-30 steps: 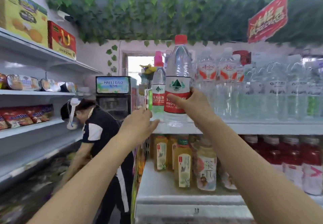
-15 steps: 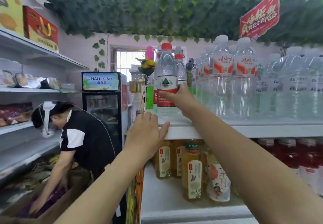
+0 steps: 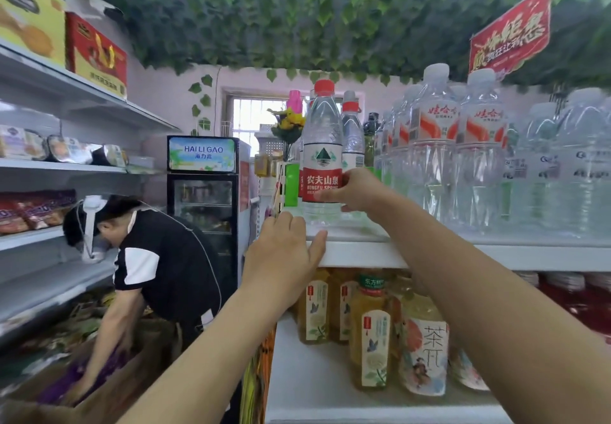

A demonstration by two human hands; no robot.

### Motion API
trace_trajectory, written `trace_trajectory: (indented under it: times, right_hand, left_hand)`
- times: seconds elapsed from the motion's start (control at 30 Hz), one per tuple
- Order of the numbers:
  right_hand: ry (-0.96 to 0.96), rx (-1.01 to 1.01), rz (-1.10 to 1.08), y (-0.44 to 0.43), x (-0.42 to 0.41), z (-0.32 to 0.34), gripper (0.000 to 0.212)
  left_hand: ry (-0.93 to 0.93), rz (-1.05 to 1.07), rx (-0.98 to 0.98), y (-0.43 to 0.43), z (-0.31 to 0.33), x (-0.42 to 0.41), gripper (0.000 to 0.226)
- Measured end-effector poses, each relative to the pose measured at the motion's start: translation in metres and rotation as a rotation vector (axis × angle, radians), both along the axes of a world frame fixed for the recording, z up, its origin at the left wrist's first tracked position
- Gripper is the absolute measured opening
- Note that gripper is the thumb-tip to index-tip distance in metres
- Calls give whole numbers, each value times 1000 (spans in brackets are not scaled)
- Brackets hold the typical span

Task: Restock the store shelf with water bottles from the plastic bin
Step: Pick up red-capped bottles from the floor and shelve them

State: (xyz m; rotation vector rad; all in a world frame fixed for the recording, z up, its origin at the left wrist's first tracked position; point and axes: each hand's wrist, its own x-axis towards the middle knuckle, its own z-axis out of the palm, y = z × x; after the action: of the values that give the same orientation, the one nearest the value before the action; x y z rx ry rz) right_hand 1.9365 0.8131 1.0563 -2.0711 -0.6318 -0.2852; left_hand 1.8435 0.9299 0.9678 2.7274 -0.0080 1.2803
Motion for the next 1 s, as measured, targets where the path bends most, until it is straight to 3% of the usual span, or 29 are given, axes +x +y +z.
trace_trajectory:
  times: [0.13,0.3,0.53,0.87,1.0]
  right_hand:
    - [12,23,-27,6,4,-1,37]
    - [3,77,-3,12,12,-6,15]
    - [-49,55,-6,14,17,-9,30]
    - [-42,32,-20,17,15,-13,33]
    - [-72,-136,-99,10,7,-15,36]
  left_hand:
    - [7,-4,-11,-1,0,-2,46]
    - [19,2,-10,0,2,-2,46]
    - [43,17,14,0,3,-2,45]
    - [43,17,9,2,1,1,43]
    - [76,8,-2,1,2,0,44]
